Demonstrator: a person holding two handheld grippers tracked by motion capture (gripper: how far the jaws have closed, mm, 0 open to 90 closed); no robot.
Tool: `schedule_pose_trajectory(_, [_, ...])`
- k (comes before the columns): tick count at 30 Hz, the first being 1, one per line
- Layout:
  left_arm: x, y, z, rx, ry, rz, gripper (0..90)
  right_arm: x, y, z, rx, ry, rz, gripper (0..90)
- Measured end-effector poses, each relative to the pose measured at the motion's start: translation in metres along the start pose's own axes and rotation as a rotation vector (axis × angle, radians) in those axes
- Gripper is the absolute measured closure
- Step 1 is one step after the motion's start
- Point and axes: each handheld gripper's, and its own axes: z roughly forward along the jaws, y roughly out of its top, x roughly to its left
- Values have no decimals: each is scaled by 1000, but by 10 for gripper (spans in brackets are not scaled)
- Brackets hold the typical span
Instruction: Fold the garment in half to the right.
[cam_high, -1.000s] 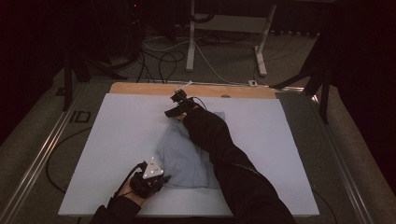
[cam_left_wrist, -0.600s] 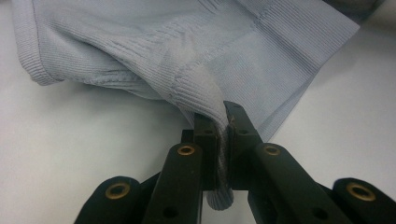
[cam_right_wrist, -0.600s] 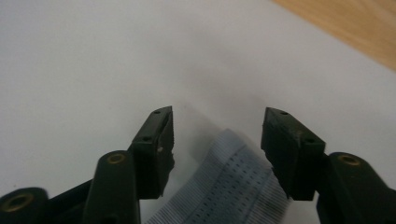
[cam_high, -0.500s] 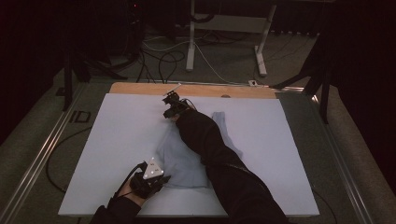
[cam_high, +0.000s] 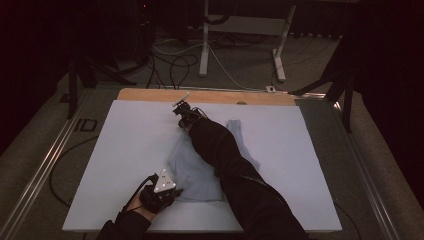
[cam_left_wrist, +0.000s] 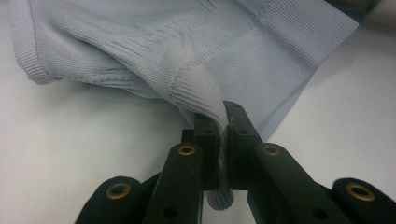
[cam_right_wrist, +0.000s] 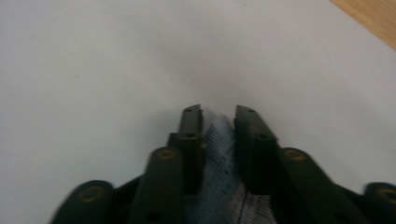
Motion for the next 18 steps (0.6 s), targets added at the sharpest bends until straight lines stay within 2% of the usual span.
schedule_pose_trajectory(4, [0, 0, 0, 3, 1, 3, 870, 0, 0, -1, -5, 6, -46, 804])
schedule_pose_trajectory(6, [0, 0, 0, 0, 1, 4, 871, 1, 1, -3, -16, 5, -56, 868])
schedule_pose_trajectory(11, [0, 1, -1, -7, -3, 10, 871, -2, 3, -9, -12, 12, -78, 872])
schedule_pose_trajectory(12, [0, 1, -2, -9, -8, 11, 871, -4, 2, -10, -17, 15, -95, 872])
schedule_pose_trajectory(15, [-1, 1, -2, -14, -6, 8, 871, -5, 3, -13, -25, 27, -90, 875])
schedule_pose_trajectory(18, [-2, 2, -3, -12, -6, 15, 871, -5, 4, -16, -38, 30, -113, 876])
